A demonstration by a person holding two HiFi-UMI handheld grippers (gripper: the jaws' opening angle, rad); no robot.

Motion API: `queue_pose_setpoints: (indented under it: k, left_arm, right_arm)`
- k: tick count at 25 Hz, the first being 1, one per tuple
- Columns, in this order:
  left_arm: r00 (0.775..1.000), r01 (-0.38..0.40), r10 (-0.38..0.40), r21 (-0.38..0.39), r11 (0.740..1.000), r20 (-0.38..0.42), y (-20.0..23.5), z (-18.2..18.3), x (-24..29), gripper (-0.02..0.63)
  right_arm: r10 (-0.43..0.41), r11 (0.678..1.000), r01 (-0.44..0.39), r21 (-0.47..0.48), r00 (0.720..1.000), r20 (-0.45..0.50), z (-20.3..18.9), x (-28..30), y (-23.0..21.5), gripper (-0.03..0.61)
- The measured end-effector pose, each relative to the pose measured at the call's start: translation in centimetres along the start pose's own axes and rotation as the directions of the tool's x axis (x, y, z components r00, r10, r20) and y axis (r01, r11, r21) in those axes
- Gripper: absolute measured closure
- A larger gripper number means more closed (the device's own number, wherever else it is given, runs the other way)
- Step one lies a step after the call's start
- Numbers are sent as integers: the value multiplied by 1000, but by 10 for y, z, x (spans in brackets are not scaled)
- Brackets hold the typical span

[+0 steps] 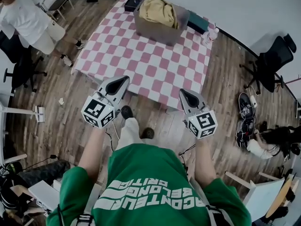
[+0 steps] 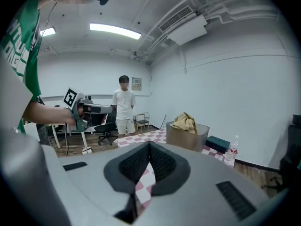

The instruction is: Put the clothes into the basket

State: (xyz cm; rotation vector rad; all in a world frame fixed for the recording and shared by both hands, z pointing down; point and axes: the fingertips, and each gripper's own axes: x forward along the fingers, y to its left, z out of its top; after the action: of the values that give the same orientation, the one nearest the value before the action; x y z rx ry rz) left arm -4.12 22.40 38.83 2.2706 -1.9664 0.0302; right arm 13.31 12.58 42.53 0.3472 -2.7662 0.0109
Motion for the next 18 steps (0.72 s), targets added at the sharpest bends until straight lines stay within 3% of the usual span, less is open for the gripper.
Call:
queue_pose_setpoints:
  k: [18]
  left_arm:
    - [1000,-7,8,37,999,-15,-45,-10,-15,611]
  right_arm:
    - [58,996,-57,-73,998,10,-14,-38,13,571]
